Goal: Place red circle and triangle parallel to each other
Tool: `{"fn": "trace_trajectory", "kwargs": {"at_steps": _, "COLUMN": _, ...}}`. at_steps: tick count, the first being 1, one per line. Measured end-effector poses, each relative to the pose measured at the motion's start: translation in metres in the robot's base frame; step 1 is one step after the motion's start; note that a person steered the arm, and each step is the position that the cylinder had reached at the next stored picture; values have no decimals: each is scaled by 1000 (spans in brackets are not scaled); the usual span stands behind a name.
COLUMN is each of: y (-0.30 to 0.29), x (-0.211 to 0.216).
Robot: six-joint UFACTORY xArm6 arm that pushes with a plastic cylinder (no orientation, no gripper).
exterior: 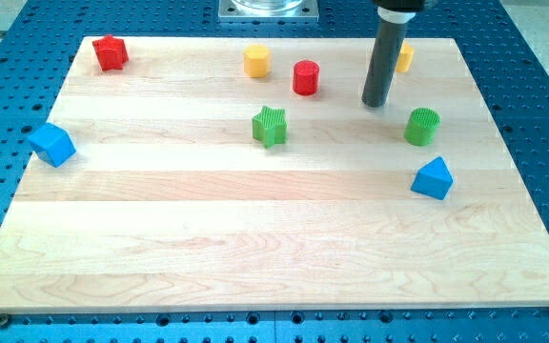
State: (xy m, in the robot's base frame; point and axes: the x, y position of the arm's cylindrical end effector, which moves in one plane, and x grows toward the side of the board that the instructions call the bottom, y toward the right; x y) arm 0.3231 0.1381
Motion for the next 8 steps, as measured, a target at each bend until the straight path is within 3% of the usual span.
{"fn": "trace_trajectory", "kwargs": {"at_steps": 1, "y": -50, "x": -38}}
{"fn": "trace_trajectory", "kwargs": {"at_steps": 2, "y": -111, "x": -31}}
{"fn": "trace_trajectory", "kwargs": {"at_steps": 3, "y": -188, "x": 44}}
{"fn": "trace_trajectory", "kwargs": {"at_steps": 4, "y": -168, "x": 7}}
{"fn": "trace_trajectory", "kwargs": {"at_steps": 5, "y": -234, "x": 38}}
{"fn": "trace_trajectory", "kwargs": {"at_steps": 6, "y": -292, "x": 127}}
{"fn": "trace_trajectory", "kwargs": {"at_steps": 8, "y": -295, "x": 141}}
